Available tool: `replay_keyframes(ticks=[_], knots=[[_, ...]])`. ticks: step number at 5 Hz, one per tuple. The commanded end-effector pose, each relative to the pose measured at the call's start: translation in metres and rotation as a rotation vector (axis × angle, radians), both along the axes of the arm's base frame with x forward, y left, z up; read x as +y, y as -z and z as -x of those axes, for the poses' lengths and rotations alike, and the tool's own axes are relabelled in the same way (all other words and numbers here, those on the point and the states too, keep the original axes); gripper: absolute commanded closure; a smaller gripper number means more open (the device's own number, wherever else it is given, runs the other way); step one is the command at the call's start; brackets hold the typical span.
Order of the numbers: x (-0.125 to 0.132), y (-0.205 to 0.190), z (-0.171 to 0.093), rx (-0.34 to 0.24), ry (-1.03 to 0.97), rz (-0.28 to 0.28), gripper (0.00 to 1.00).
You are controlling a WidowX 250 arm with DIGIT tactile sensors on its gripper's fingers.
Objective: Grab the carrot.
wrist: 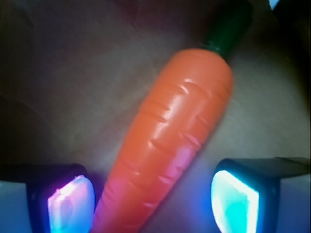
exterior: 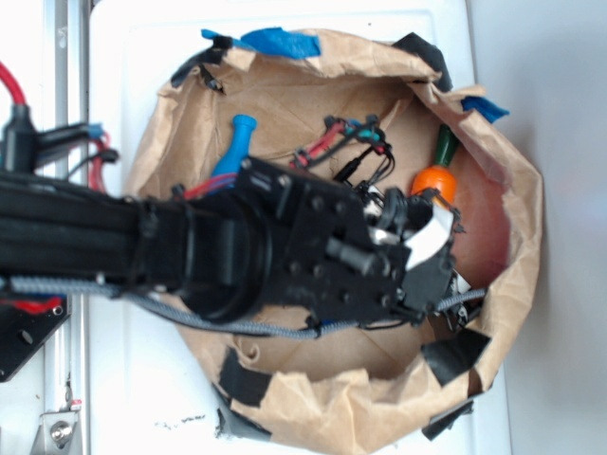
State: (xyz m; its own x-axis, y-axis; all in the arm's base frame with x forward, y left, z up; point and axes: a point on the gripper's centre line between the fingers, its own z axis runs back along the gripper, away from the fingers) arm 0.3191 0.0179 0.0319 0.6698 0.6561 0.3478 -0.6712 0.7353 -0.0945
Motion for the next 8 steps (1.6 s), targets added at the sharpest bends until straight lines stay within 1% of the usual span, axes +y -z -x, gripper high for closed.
replay_keyframes(ticks=[1, 2, 3, 4, 5, 6, 8], knots=[[0.017, -0.021, 0.008, 0.019, 0.047, 0.025, 0.0], [0.017, -0.027, 0.003, 0.016, 0.045, 0.032, 0.0], [0.016, -0.04, -0.004, 0.0, 0.01, 0.065, 0.0], [0.017, -0.034, 0.019, 0.039, -0.052, 0.138, 0.0], [0.018, -0.016, 0.032, 0.095, -0.083, 0.159, 0.0], [0.018, 0.0, 0.039, 0.123, -0.057, 0.177, 0.0], [0.018, -0.003, 0.016, 0.134, -0.048, 0.203, 0.0]])
